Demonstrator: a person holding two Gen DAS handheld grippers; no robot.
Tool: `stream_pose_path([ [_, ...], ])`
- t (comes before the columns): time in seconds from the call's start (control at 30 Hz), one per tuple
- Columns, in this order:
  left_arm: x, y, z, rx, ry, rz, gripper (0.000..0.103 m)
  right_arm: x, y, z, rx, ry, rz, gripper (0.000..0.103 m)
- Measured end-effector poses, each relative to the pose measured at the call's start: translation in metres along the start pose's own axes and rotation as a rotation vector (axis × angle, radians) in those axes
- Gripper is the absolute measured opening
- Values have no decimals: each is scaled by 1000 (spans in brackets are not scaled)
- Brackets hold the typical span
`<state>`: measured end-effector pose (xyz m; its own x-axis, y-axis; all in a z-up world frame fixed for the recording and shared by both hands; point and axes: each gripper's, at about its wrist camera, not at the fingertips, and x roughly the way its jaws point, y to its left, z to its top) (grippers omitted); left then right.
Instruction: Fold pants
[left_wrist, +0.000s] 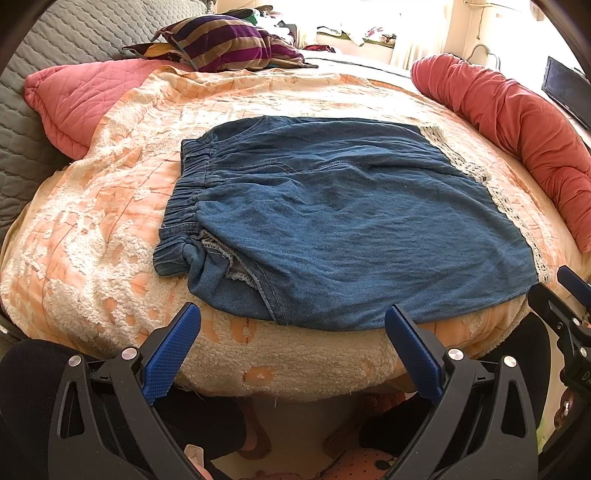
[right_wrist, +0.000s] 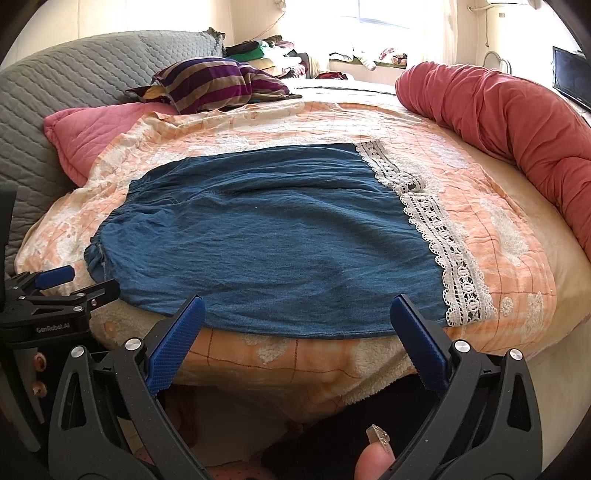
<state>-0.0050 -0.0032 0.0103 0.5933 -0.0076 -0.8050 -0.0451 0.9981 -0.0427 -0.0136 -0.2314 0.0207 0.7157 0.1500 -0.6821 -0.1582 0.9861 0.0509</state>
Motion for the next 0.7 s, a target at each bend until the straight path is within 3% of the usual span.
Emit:
stream_pose_path([
  [0.47,2,1,14,6,-1,5,99,8,0,18,-23,-11,-23,95],
  [0.7,17,14,41,-22,22,-3,99,20,3,43,-55,-28,-19,95],
])
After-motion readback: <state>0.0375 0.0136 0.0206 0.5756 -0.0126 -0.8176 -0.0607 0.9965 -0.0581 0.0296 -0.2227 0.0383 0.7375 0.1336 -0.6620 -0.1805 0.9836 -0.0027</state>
